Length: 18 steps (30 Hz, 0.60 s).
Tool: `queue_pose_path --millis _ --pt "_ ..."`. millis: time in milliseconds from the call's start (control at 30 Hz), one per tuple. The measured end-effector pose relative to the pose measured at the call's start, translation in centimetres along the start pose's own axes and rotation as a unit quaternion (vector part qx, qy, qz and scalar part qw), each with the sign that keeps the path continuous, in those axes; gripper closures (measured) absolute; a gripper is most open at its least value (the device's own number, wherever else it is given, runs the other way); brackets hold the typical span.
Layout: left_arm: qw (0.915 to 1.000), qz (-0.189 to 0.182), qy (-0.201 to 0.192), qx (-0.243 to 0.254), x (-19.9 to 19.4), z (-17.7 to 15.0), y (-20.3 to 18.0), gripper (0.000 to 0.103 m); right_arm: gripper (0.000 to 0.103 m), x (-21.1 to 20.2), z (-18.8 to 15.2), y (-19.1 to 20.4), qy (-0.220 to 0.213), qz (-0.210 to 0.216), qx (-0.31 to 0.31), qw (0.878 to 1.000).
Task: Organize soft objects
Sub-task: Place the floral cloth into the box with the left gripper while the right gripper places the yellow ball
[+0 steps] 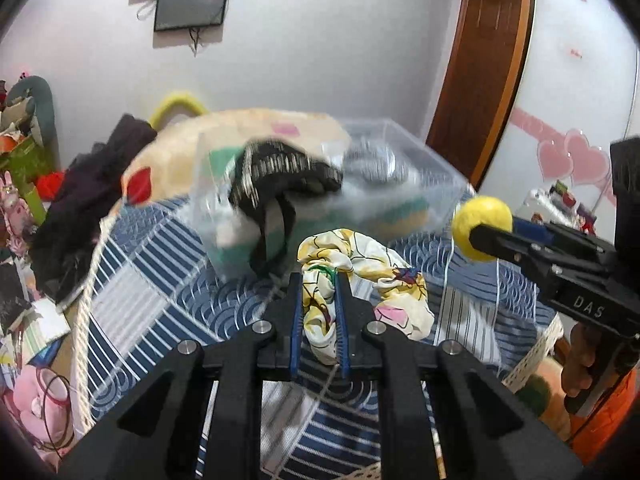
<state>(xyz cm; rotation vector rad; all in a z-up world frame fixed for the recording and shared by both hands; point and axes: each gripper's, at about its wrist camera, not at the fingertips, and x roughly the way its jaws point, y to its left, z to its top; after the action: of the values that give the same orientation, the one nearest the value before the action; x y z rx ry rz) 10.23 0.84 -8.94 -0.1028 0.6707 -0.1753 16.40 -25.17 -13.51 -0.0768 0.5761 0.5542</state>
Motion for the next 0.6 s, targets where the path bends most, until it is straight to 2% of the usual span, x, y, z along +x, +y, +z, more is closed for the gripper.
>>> queue_pose_path --millis 167,400,600 --pt "0.9993 -0.002 -0.036 -0.007 -1.0 2.8 0.6 0.089 0.064 -0.8 1.4 -0.4 -0.025 -0.007 0.001 1.000" --pt "0.9959 0.015 -0.087 -0.019 -1.6 6.3 0.9 0.089 0.064 -0.7 3.5 -0.4 -0.055 -0.019 -0.006 0.998" --pt "0.9948 0.042 -0.088 -0.029 0.7 8.1 1.7 0.089 0.064 0.7 5.0 -1.0 -0.064 -0.034 -0.004 0.997"
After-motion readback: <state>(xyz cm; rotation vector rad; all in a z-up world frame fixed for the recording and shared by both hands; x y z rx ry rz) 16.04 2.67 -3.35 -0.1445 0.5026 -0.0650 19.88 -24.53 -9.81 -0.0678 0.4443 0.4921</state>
